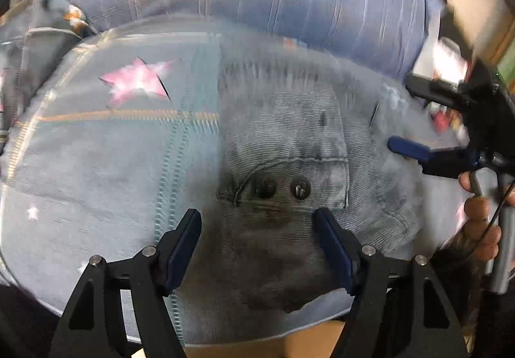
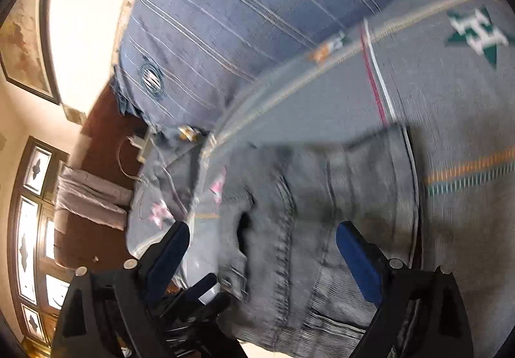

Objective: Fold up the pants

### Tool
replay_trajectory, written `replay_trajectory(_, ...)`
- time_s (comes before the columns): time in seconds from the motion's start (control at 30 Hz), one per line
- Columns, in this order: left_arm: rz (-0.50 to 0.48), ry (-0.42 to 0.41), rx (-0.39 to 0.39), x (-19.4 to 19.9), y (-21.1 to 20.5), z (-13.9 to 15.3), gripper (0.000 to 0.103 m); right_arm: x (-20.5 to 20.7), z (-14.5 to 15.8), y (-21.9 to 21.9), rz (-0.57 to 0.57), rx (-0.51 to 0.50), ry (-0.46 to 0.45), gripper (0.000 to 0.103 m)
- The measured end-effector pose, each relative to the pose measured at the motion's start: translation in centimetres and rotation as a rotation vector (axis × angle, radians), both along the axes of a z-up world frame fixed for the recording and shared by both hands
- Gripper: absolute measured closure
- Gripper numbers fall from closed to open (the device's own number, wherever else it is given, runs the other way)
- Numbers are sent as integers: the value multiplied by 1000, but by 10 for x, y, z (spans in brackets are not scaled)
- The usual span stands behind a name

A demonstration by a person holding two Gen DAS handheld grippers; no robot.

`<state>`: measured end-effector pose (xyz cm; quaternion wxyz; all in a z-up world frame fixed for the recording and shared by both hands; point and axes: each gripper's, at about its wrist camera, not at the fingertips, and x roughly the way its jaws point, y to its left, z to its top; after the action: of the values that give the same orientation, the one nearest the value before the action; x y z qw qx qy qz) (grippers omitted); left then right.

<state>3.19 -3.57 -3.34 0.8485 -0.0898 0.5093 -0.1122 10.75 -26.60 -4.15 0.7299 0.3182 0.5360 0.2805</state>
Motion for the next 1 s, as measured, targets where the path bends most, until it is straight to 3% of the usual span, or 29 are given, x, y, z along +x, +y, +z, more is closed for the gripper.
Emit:
replay_trajectory(0.03,11,-22,-7,-2,0,0,25,0,-19,1,1,-48,68,9)
replay_trajectory(0.07,20,-18,-9,-2,1,3,26,-1,-26,-3,-20,-37,77,10)
replay_trajectory(0.1,24,-33,-23,-5,4,10,27,-3,-19,-6,-37,-22,58,10)
replay_trajectory(0.17,35,-105,-38,-12,8,26,27,-1,-1,-5,-26,-88,51,10)
replay_trajectory(0.23,46,-162,-42,-15,11,35,26,5,29,3,-13,-128,-16,10)
replay_trajectory(0.33,-3,-58,-49,-5,2,13,26,18,71,39,98,-69,-92,10)
replay_trajectory(0.4,-6,-40,-52,-7,-2,0,26,29,79,71,180,-34,-92,10)
replay_trajectory(0.53,-17,-48,-55,-3,-3,0,25,59,48,121,287,-59,-33,10)
replay_trajectory(0.6,-20,-35,-92,0,0,-2,25,71,8,115,241,-136,73,11)
replay_trajectory(0.63,-23,-30,-96,-2,-2,-1,24,75,-6,110,210,-116,114,14)
replay_trajectory(0.7,-23,-29,-108,-2,-1,-3,23,74,-1,105,170,-61,110,14)
replay_trajectory(0.83,-20,-9,-142,1,7,-9,20,74,33,113,214,-105,-12,13)
replay_trajectory(0.9,-22,-7,-148,2,8,-10,20,73,22,101,177,-127,5,12)
replay_trajectory(0.93,-25,-11,-148,0,7,-8,20,76,2,93,156,-111,56,12)
replay_trajectory(1.0,-26,-13,-152,-1,9,-6,20,73,1,83,116,-37,57,12)
